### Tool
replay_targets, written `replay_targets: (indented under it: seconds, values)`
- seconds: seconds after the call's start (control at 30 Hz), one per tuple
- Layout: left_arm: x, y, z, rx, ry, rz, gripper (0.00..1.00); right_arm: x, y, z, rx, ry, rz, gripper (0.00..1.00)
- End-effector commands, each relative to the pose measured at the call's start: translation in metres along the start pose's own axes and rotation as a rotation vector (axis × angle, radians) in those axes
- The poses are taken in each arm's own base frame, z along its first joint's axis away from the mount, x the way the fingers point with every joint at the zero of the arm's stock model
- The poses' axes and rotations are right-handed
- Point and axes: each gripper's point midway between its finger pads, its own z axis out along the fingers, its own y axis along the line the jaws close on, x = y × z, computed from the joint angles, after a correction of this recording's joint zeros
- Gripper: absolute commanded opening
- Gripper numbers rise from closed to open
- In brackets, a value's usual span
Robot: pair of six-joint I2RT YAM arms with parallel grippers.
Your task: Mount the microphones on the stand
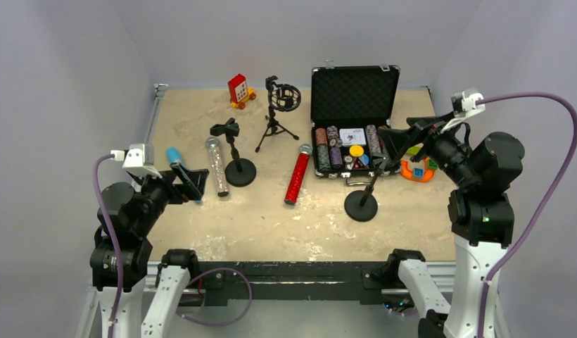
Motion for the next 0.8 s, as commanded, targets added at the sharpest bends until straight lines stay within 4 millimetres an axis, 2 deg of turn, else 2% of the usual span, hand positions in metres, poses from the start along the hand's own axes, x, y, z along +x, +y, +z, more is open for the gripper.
replay_targets:
  seconds: [0.0,0.2,0.4,0.53,0.57,0.67,0.77]
  values:
    - [-0.006,-0.009,-0.002,0.037,0.002,0.004,0.99,-0.008,0.0,0.0,0.011,-0.023,0.008,0.99]
    - [0.003,-0.006,0.001,0.029,0.03,-0.022,0.99,0.001,0.009,0.001,-0.075,0.01,-0.085,0.99]
    - [0.018,0.004,0.01,-0.008,0.068,-0.056,0.99,0.017,0.037,-0.008,-0.306,0.074,-0.319,0.99]
    - [0.028,0.013,0.02,-0.037,0.085,-0.081,0.94,0.021,0.042,-0.01,-0.335,0.108,-0.427,0.99]
    - [0.029,0.014,0.024,-0.043,0.09,-0.091,0.93,0.028,0.047,-0.011,-0.364,0.134,-0.443,0.99]
    - [0.036,0.024,0.035,-0.082,0.107,-0.118,0.95,0.046,0.064,-0.016,-0.503,0.169,-0.524,0.99]
    - [0.039,0.029,0.046,-0.11,0.136,-0.147,0.97,0.048,0.073,-0.015,-0.56,0.152,-0.541,0.99]
